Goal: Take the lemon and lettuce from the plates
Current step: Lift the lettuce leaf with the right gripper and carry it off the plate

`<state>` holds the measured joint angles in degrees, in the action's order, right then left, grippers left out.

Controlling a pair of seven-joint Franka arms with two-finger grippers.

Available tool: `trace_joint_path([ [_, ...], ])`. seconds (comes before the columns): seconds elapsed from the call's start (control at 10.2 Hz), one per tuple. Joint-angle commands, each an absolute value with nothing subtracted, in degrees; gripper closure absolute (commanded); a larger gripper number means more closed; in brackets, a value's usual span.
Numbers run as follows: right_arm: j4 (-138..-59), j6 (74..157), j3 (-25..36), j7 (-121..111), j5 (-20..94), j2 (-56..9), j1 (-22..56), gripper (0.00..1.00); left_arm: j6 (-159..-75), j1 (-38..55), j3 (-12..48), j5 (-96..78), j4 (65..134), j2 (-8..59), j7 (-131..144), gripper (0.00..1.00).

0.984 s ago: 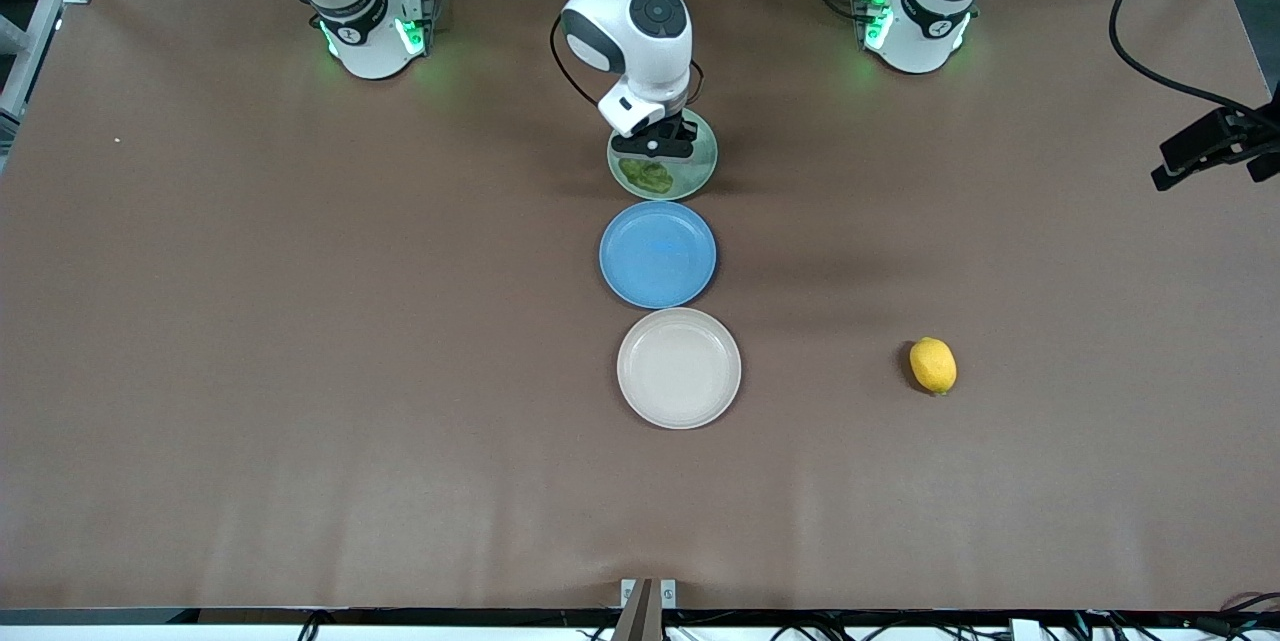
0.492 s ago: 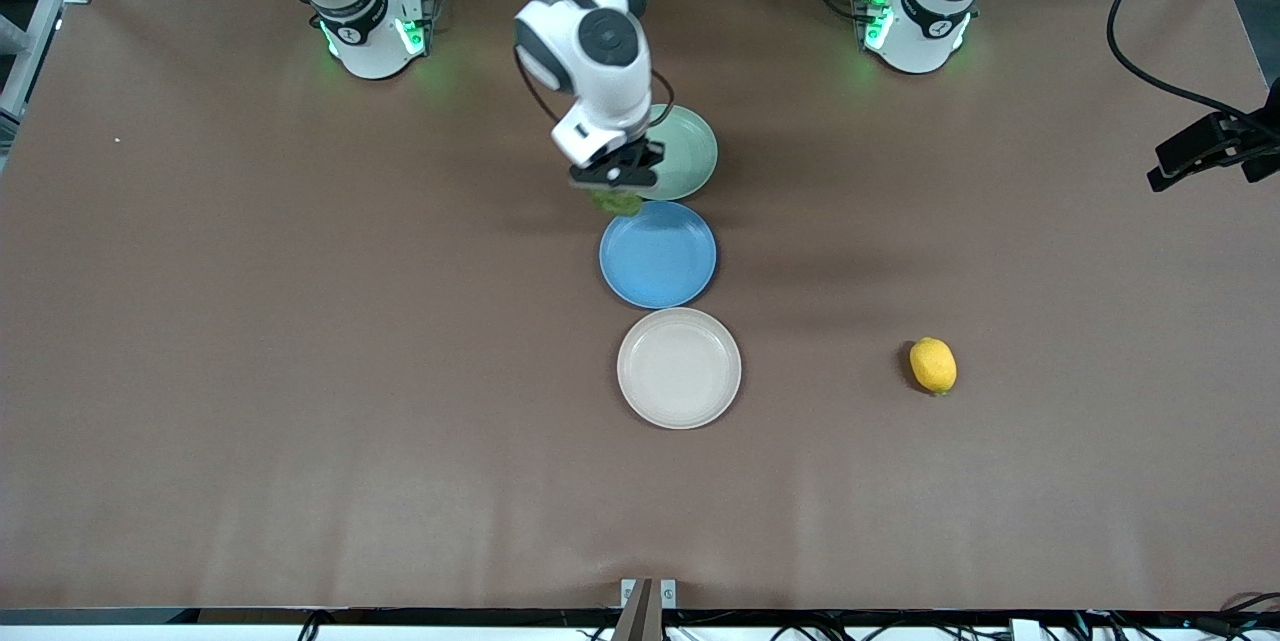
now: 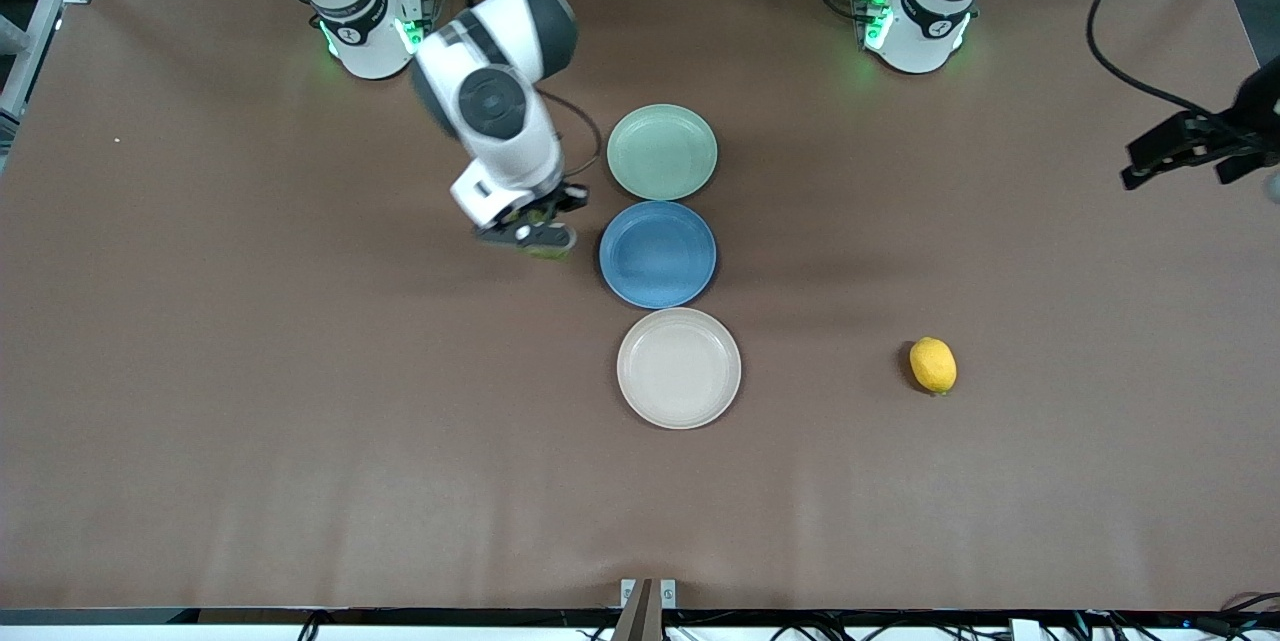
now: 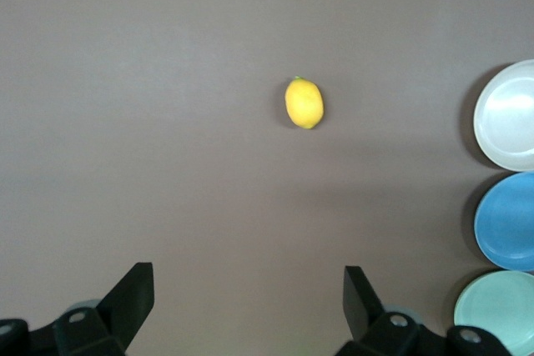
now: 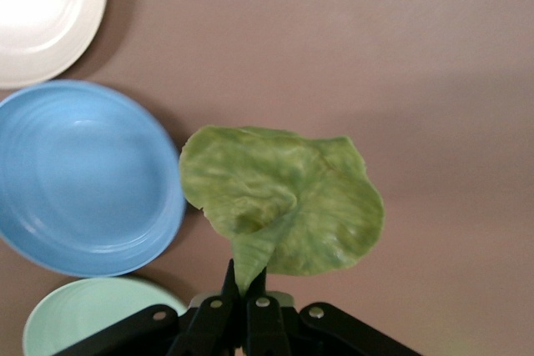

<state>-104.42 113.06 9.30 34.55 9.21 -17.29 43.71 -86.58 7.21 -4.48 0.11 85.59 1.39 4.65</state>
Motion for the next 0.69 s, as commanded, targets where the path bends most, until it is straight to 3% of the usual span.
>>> trace_joint_path([
  [0.0, -103.3, 110.5, 8.6, 27.0, 10.0, -17.0, 37.3, 1.00, -86.3, 7.3, -4.1, -0.5, 87.0, -0.3, 5.0, 0.00],
  [0.3, -103.3, 108.4, 10.8, 17.1, 9.3, -16.9, 31.3, 1.00, -86.4, 6.7, -3.0, -0.5, 86.9, -0.2, 5.0, 0.00],
  [0.59, -103.4, 108.5, 13.0, 9.3, 7.5, -17.9, 25.2, 1.00, -86.3, 2.1, 2.4, -0.4, 86.9, -0.3, 5.4, 0.00],
])
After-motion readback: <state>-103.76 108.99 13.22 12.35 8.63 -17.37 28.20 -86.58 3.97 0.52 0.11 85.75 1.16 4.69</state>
